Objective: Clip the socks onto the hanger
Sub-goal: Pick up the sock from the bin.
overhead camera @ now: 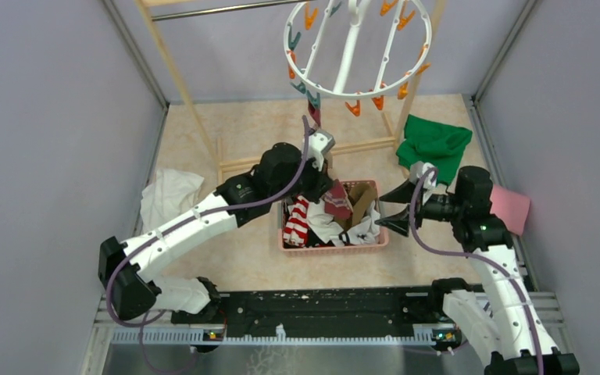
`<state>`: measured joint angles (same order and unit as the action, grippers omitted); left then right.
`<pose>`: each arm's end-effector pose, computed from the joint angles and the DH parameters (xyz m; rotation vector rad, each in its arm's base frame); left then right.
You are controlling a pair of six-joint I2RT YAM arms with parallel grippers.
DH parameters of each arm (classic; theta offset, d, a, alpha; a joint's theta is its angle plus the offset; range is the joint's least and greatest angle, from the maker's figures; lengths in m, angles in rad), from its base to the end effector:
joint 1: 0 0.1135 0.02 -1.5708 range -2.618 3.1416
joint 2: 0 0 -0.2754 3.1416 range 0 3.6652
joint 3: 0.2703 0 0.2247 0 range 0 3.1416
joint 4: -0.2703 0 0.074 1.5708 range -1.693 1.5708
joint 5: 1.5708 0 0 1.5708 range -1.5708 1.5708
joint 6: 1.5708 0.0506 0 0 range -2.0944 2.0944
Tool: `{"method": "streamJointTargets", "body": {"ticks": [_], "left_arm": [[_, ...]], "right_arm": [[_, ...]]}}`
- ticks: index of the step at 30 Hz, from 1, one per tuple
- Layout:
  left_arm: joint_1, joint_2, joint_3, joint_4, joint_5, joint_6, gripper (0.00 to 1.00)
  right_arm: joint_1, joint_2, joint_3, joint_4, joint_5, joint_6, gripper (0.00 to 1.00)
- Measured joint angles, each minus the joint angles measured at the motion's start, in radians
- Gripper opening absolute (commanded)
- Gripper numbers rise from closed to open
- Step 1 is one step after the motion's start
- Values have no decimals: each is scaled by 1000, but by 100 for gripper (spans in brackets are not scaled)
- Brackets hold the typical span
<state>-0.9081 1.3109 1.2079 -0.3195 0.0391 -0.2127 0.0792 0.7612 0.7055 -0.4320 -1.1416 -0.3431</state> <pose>0.1734 -0.2254 0.3660 0.7316 1.9415 -0.7476 0.1201 0.0557 0.3068 -1.0281 1.5702 0.9758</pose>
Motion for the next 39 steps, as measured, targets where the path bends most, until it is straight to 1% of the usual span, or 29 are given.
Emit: {"method": "streamJointTargets", "body": {"ticks": [5,10,13,17,20,22,25,27,29,30,32,33,35,36,39], "left_arm": [[40,-34,-23,55,74,-66,0],[71,-118,-66,84,131,-105,0],[126,-209,-166,96,178,-140,0],[214,-312,-364,112,229,-212,0],[246,-341,-490,108,244,-266,0],[249,-348,-541,87,241,-296,0],[252,-363,-570,46,214,-325,10],[252,-372,-570,29,193,-335,18],[253,-375,-570,19,179,-340,25],[253,-375,-570,15,180,-340,27],[255,-375,-570,12,183,-345,29],[255,-375,-570,13,187,-347,25],[256,-376,-570,28,205,-358,7],[258,-380,-570,41,215,-364,0],[260,-406,-570,98,243,-383,0]], "right_arm": [[4,-62,-39,55,-116,-113,66],[58,-50,-51,126,-120,-147,65],[122,-25,-52,148,-91,-153,65],[156,-21,-84,216,-58,-119,64],[160,-14,-101,227,-23,-109,62],[164,-4,-103,222,-3,-121,60],[190,25,-103,214,21,-147,55],[228,55,-103,215,43,-160,51],[273,87,-103,226,67,-169,49],[298,105,-103,233,82,-174,49],[347,142,-101,246,116,-187,49],[372,162,-100,255,134,-192,50],[404,202,-92,267,159,-200,50],[414,224,-82,268,170,-205,50],[429,287,-41,278,194,-207,54]]}}
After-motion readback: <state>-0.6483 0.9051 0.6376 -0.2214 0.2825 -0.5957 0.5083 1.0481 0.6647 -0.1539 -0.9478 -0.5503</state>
